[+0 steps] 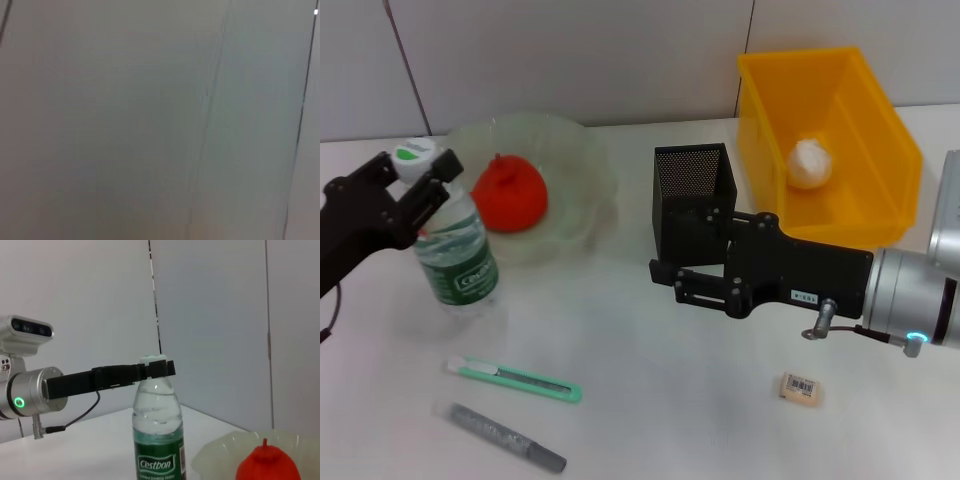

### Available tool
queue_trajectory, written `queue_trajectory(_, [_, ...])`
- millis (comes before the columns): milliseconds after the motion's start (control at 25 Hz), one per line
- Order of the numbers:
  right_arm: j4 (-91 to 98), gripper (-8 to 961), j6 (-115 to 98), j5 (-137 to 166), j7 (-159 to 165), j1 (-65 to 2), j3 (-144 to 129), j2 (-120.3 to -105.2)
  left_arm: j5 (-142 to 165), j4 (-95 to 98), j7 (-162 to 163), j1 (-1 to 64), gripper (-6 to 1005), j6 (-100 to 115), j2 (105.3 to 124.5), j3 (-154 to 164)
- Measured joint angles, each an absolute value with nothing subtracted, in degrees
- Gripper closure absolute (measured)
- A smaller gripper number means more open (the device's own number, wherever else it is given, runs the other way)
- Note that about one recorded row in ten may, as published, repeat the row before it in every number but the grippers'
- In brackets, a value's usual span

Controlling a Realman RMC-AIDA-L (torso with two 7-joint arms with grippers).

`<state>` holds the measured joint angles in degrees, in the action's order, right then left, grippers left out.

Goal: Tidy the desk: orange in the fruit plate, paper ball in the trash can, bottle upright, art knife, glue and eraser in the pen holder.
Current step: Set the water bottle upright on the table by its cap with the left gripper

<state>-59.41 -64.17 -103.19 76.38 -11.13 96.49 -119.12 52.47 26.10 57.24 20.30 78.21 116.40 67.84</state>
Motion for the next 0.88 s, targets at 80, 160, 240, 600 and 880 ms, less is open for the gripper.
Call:
queue_trajectory(80, [-59.41,265,-64.16,-103.18,76.38,-11.05,96.50,-119.13,52.47,26.10,57.12,20.16,555,78.19,116.41,67.71])
queue_trajectory(160, [-59.42,264,-64.17,-103.17,76.38,-10.98,96.51,-119.18,52.47,26.08,56.83,19.83,555,78.09,116.33,67.45])
queue_trajectory(240, [-59.44,263,-64.16,-103.17,76.39,-10.97,96.51,-119.18,52.47,26.08,56.65,19.59,555,77.75,116.25,67.10])
queue_trajectory(600, [-59.51,258,-64.11,-103.17,76.60,-11.26,96.51,-119.18,52.47,26.02,54.54,19.01,556,74.96,116.87,66.77])
queue_trajectory(880, [-59.50,254,-64.07,-103.17,76.67,-11.24,96.51,-119.18,52.27,26.01,53.97,19.53,556,73.38,117.85,66.15])
